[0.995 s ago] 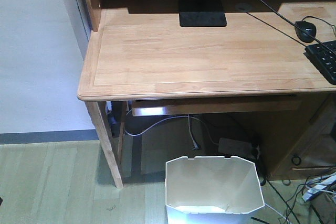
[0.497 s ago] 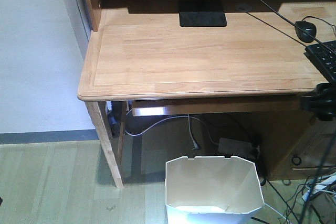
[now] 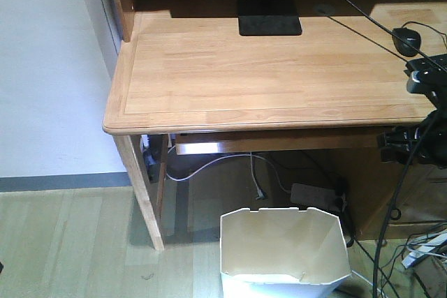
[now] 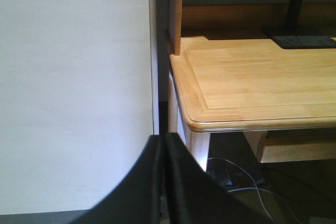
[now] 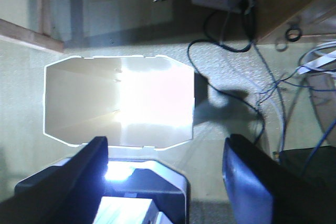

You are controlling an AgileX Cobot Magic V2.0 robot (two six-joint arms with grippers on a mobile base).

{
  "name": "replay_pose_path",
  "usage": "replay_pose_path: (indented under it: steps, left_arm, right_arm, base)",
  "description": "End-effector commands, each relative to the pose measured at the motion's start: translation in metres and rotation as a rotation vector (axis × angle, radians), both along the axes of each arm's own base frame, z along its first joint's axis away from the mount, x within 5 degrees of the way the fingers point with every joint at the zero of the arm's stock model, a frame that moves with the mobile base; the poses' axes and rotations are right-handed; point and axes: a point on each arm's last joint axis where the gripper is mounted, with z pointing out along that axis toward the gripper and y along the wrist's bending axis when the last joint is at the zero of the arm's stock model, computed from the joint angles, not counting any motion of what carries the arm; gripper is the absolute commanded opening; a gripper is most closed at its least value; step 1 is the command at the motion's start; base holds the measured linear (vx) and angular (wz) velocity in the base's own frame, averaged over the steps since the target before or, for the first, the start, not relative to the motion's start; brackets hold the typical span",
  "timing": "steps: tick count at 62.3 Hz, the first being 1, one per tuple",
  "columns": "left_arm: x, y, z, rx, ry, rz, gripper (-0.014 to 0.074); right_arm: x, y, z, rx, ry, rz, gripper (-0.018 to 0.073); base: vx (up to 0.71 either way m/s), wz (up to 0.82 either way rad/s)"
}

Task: Move trash bin to bedside with robot
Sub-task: 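Lower the right gripper down to the rim of the white trash bin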

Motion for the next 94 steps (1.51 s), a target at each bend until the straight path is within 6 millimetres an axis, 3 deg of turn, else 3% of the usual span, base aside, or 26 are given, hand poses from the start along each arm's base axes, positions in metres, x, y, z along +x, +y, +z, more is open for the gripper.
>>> replay_pose_path:
  steps: [1, 23, 50, 57, 71, 94]
  left_arm:
    - [0.001, 0.0, 0.001, -0.008, -0.065, -0.001, -0.0006]
    - [0.001, 0.0, 0.001, -0.008, -0.065, -0.001, -0.0006]
    - [0.001, 0.0, 0.001, -0.008, -0.065, -0.001, -0.0006]
    - [0.001, 0.0, 0.001, -0.008, -0.065, -0.001, -0.0006]
    - [0.001, 0.0, 0.001, -0.008, -0.065, -0.001, -0.0006]
    - [0.001, 0.0, 0.001, -0.008, -0.065, -0.001, -0.0006]
  right_arm:
    - [0.02, -0.011, -0.006, 0.013, -0.042, 0.02, 0.0466]
    - [0.05, -0.026, -0.097, -0.067, 0.016, 0.031, 0.0476]
    - [0.037, -0.027, -0.22, -0.127, 0.177, 0.111, 0.0529]
    - [0.032, -0.021, -0.245, -0.155, 0.203, 0.141, 0.0552]
    - [0.05, -0.004, -0.287, -0.126, 0.248, 0.193, 0.0568]
    - [0.065, -0.005, -0.343, -0.093, 0.28, 0.168, 0.0568]
  base:
    - [0.0, 0.0]
    - [0.0, 0.0]
    - [0.0, 0.0]
    - [0.0, 0.0]
    - [0.0, 0.0]
    - [0.0, 0.0]
